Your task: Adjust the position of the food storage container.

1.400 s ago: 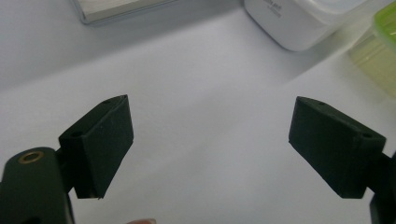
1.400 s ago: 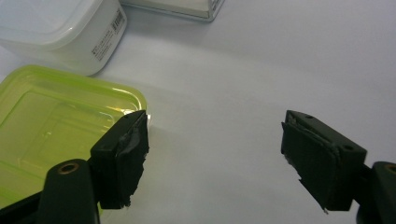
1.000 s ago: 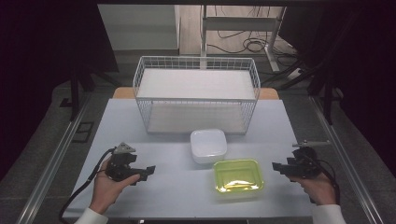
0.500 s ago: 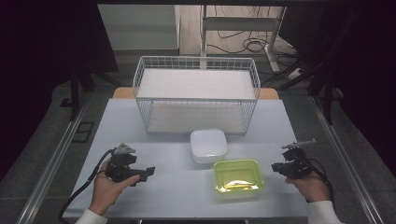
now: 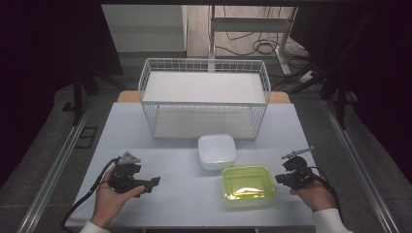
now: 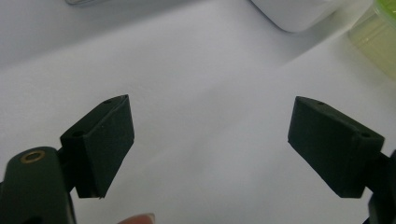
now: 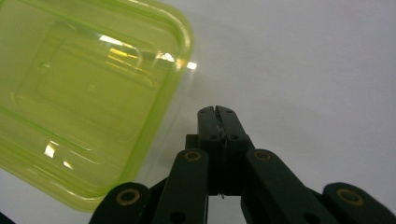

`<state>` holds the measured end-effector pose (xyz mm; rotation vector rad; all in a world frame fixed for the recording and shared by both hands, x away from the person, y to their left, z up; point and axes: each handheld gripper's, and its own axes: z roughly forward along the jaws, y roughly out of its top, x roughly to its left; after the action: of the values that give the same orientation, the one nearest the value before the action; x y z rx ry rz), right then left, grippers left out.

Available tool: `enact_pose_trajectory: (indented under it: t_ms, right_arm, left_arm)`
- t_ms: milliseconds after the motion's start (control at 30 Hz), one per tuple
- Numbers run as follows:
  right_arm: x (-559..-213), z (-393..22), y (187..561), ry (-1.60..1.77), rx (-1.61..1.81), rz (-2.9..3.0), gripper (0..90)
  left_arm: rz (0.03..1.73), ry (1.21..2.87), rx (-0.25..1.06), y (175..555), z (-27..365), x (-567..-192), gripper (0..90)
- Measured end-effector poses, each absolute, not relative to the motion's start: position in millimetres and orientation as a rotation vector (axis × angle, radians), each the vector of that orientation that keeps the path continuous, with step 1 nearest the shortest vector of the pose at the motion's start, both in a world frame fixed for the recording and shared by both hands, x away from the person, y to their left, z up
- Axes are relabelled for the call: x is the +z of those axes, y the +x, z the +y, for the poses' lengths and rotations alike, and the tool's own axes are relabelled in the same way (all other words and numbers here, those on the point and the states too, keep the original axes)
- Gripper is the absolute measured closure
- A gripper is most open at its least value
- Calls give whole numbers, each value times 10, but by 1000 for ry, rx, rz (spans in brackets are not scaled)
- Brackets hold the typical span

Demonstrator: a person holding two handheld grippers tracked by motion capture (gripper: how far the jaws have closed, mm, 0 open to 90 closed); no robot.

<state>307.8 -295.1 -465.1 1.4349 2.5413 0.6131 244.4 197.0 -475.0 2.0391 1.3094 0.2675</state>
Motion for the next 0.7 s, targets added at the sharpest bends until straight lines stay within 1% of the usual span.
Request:
enact_pose_trajectory:
  t_ms: [500, 700]
  right_arm:
    - [-4700, -2696, 3008, 1348, 601, 2613, 889]
    - [-4712, -2527, 2969, 1297, 637, 2629, 889]
  left_arm:
    - [1305, 2056, 265, 2448, 1958, -4763, 140]
    - [1306, 2051, 256, 2460, 1959, -4763, 141]
